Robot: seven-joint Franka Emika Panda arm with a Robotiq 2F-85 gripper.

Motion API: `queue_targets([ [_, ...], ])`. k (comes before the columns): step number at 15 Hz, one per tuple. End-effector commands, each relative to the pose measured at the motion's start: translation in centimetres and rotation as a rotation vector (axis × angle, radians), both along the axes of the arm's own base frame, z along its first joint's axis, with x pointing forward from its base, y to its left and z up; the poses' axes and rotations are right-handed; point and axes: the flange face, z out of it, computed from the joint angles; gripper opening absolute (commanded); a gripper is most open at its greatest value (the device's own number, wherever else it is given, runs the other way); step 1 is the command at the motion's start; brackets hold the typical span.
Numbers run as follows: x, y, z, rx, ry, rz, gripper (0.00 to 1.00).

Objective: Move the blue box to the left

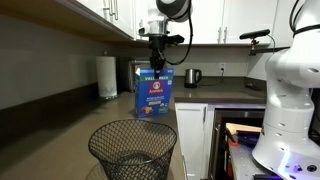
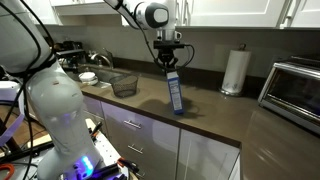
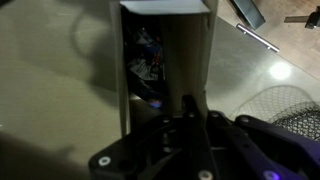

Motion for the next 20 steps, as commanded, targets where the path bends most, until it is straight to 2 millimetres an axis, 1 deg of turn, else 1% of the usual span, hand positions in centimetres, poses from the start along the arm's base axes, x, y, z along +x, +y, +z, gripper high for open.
queue_targets([
  [1,-0.3,0.1,0.4,-0.019,0.021,0.045,0.18],
  [2,-0.1,0.1,0.1,-0.02,0.024,0.041,0.32],
  [3,0.0,0.0,0.0,-0.022,0.022,0.036,0.37],
  [6,0.5,-0.2,-0.4,-0.026,0.02,0.026,0.57],
  [8,0.8,-0.3,-0.8,-0.028,0.022,0.024,0.68],
  [9,1.0,-0.3,-1.0,-0.03,0.025,0.023,0.76],
  [13,2.1,0.0,-1.9,-0.033,0.045,0.031,1.0],
  [14,2.5,0.1,-2.0,-0.032,0.052,0.034,0.94],
  [15,2.8,0.1,-2.1,-0.034,0.055,0.038,0.92],
  [16,3.1,0.2,-2.1,-0.032,0.059,0.043,0.82],
  [17,3.4,0.4,-2.2,-0.032,0.061,0.049,0.68],
  [18,3.7,0.4,-2.2,-0.032,0.062,0.053,0.66],
  [19,3.9,0.6,-2.2,-0.031,0.063,0.057,0.6],
  [20,4.1,0.7,-2.2,-0.029,0.064,0.063,0.51],
])
